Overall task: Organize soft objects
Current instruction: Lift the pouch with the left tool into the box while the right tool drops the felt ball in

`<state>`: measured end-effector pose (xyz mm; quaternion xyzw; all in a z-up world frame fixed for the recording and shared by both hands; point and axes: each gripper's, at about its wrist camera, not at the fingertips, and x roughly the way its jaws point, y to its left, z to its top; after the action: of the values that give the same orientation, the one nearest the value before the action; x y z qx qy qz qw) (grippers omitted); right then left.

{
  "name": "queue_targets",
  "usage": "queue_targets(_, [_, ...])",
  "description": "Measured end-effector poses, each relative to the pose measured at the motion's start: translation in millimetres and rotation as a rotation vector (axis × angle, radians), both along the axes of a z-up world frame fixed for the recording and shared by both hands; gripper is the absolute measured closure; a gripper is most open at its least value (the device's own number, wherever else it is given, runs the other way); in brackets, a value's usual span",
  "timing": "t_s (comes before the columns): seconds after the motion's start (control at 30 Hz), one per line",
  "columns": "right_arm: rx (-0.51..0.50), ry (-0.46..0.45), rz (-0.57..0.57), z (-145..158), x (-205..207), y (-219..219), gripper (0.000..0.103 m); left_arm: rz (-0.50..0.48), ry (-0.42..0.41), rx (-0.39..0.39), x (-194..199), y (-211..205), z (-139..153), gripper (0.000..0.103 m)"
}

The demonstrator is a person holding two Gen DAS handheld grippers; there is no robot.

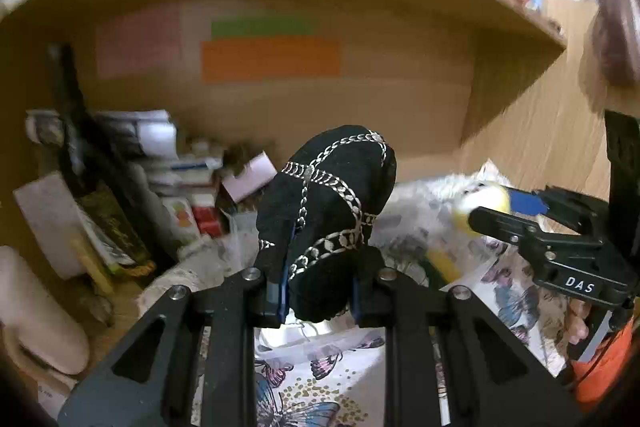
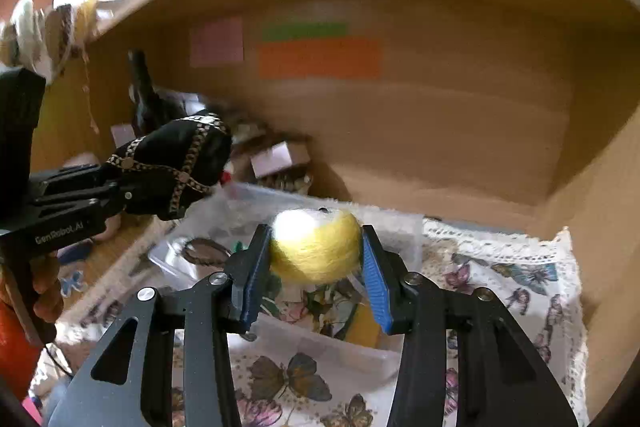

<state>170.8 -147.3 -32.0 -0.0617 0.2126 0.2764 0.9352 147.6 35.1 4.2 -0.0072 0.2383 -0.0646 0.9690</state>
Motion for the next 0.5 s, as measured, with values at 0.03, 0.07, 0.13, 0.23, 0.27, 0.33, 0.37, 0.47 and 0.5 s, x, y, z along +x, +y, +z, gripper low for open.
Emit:
queue_targets(0.03, [-0.015, 0.016, 0.000, -5, 7, 5, 0.063, -0.008, 0.021, 0.001, 7, 1, -8, 0.081])
queue_targets(0.07, [-0.024, 0.031, 0.000, -10, 12, 8, 0.063, -0.004, 0.038, 0.008, 14, 2, -14, 0.081])
queue_targets(0.13, [-0.041, 0.064, 0.010, -20, 23, 16, 0.063, 0.002, 0.073, 0.021, 27, 4, -26, 0.081])
queue_targets(0.23, [-0.066, 0.109, 0.025, -36, 33, 26, 0.063, -0.003, 0.130, 0.012, 46, 8, -42, 0.081])
queue_targets(0.27, [-0.078, 0.119, 0.028, -42, 37, 28, 0.063, -0.009, 0.147, 0.008, 51, 9, -46, 0.080])
queue_targets(0.33, [-0.110, 0.130, 0.033, -51, 40, 36, 0.063, -0.024, 0.189, 0.002, 58, 9, -55, 0.080])
queue_targets(0.37, [-0.129, 0.131, 0.033, -54, 42, 37, 0.061, -0.029, 0.210, 0.000, 61, 8, -59, 0.077])
queue_targets(0.47, [-0.185, 0.110, 0.010, -60, 43, 40, 0.057, -0.053, 0.273, -0.023, 71, 10, -69, 0.072])
queue_targets(0.5, [-0.187, 0.112, 0.011, -58, 43, 39, 0.052, -0.056, 0.288, -0.040, 73, 11, -71, 0.071])
